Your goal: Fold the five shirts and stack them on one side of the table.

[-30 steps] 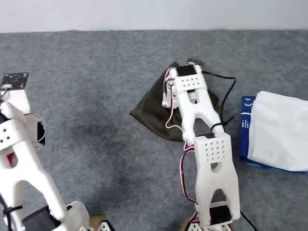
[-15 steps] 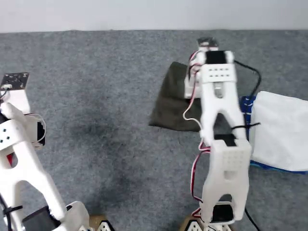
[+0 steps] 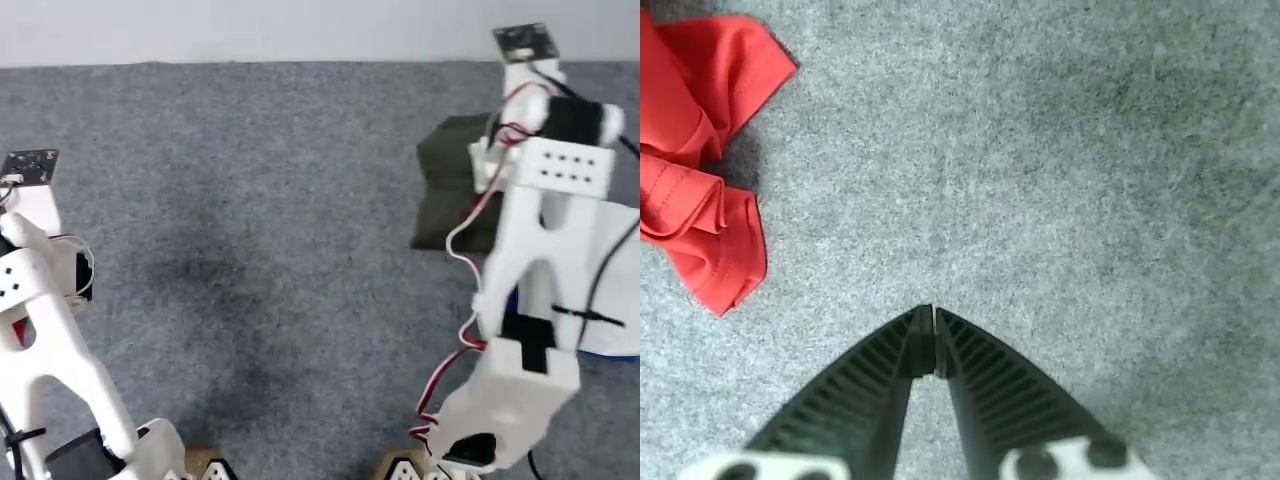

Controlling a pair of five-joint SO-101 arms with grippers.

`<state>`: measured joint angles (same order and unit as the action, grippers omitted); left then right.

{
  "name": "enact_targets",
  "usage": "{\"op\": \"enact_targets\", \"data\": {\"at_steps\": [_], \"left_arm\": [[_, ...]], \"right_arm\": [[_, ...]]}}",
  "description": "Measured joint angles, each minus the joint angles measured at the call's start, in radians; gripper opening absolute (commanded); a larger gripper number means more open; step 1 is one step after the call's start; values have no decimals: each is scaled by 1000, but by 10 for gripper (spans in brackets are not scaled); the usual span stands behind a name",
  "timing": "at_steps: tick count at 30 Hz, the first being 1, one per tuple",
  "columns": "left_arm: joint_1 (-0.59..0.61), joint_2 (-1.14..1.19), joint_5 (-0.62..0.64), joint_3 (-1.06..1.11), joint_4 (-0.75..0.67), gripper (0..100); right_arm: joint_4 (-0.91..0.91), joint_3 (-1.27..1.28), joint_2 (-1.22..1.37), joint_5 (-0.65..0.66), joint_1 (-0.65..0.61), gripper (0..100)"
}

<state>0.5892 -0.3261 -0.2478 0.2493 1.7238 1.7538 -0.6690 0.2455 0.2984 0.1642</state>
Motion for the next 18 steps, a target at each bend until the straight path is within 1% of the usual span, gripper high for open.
{"op": "enact_targets", "data": {"at_steps": [6, 12, 18], "left_arm": [[0, 0, 0, 0, -9, 13], [0, 0, -2, 0, -14, 13], [0, 0, -2, 0, -14, 13]], "right_arm": [[2, 155, -147, 94, 69, 8], [2, 169, -183, 247, 184, 9], [2, 169, -161, 436, 330, 9]]}}
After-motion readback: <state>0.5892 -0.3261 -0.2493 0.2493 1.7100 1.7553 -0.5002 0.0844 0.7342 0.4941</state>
